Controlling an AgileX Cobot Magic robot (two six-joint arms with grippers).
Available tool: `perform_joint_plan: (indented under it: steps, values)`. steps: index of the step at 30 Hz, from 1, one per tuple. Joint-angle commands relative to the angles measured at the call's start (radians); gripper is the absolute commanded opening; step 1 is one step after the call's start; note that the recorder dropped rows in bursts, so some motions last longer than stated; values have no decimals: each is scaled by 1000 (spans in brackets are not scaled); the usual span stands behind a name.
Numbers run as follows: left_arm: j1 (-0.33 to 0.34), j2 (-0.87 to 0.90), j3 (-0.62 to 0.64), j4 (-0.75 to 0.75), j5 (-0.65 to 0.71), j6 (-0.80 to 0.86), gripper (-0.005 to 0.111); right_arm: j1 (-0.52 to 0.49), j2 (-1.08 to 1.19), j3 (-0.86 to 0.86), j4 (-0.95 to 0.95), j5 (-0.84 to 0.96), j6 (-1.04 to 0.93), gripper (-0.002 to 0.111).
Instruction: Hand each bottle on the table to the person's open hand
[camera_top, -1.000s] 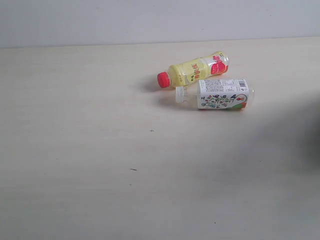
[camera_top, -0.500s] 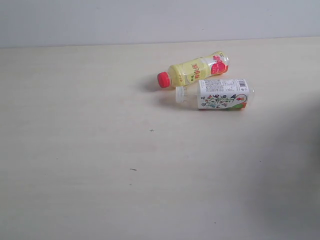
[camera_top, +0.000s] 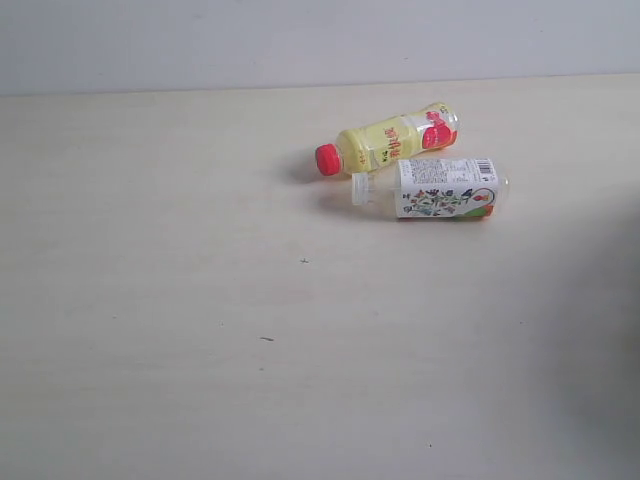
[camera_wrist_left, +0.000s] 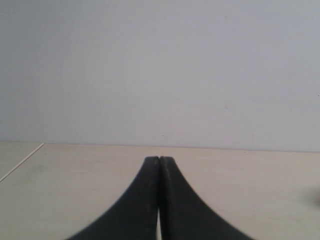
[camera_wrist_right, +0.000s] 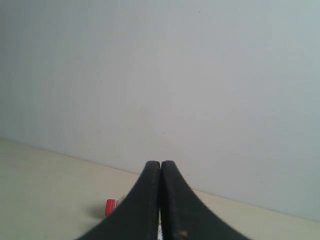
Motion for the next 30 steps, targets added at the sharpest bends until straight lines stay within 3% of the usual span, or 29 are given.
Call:
perform_joint_plan:
  steps: [1, 30]
  values:
    - [2, -6, 0, 6, -4, 3, 0, -4, -2, 5, 7, -5, -1, 0]
    - [2, -6, 0, 6, -4, 3, 0, -4, -2, 5, 25, -6, -1, 0]
